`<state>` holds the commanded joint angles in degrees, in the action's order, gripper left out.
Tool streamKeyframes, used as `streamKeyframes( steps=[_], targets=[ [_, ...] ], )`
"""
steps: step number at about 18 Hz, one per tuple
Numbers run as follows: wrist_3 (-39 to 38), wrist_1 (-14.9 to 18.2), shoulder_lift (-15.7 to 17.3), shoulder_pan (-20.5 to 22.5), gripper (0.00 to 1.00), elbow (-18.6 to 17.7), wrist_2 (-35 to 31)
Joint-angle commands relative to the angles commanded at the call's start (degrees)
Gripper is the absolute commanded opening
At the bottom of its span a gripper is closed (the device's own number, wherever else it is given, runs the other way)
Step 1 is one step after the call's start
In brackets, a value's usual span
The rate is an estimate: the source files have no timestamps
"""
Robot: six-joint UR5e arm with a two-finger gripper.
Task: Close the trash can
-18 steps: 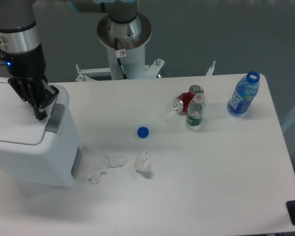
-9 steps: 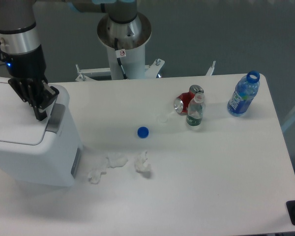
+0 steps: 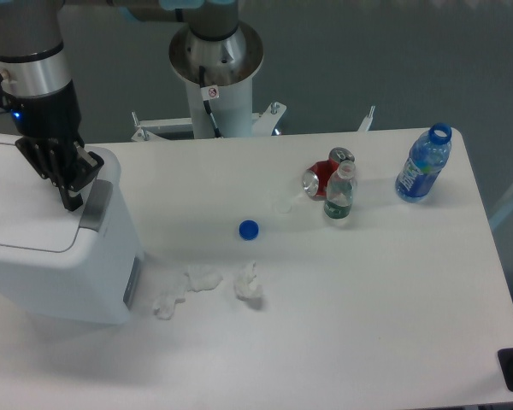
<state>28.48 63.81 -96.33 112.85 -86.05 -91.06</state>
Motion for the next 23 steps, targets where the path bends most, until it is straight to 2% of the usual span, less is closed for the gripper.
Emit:
streamKeyframes(
  steps=[2,3,4,5,6,9,10,15,20,23],
  targets=[
    [0.0,0.0,0.09,0.26,0.0,0.61,0.96],
    [-0.09,-0.52,0.18,0.44,0.05,0.79,1.32],
    [-0.09,-1.14,0.35,1.14,0.2,0.97,1.84],
    [-0.17,-1.67,0.35,2.19,0.27,1.32,2.72],
    [-0.17,-1.84,0.35,3.42,0.44,1.76,3.6],
    [-0.09,-2.11,0.26,7.28,0.75,2.64,4.31],
    [-0.09,-2.37,0.18,8.43,0.99,2.55,4.31],
    [0.61,-2.46,-1.4,15.19,1.0,1.68,4.22],
    [13.42,-2.72,-5.09,21.79,1.0,-0.35,3.61],
    [17.57,-2.81,-7.37,25.21,1.0,-0.61,3.34]
  ],
)
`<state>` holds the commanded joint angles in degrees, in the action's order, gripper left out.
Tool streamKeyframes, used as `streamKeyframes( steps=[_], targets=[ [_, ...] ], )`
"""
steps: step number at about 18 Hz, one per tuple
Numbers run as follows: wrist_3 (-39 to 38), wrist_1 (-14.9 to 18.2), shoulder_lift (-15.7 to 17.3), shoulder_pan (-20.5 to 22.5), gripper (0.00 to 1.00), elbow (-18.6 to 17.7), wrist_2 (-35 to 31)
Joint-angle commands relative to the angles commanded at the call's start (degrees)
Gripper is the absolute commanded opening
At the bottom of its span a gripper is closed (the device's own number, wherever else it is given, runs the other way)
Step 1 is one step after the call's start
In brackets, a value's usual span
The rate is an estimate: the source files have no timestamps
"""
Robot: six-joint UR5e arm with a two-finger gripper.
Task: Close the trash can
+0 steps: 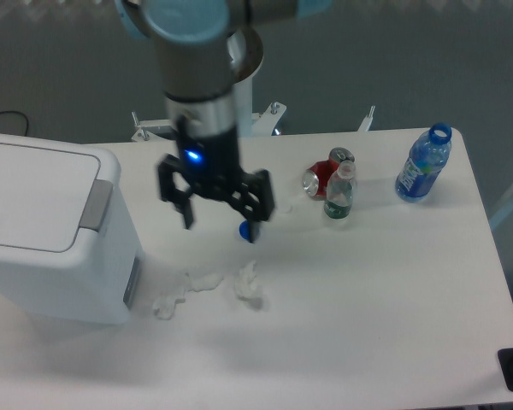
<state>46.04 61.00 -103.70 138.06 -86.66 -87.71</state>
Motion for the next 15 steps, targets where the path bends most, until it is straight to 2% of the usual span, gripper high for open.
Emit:
streamKeyframes(
  steps=[2,5,7,8,12,15],
  targets=[
    [2.89,0.0,-2.02,1.32,1.0,0.44,0.0],
    [12.63,0.61,-4.75,2.47,1.0,0.88,-0.52],
    [18.96,1.75,-5.36,3.61,1.0,0.79,-1.84],
    [21.43,1.67,-6.85,3.7,1.0,0.97,-2.19],
    [23.83,1.67,-12.13,3.79,1.0,4.65,-6.15],
    [25.23,2.11,-12.67,5.02,1.0,5.19,-5.71]
  ],
)
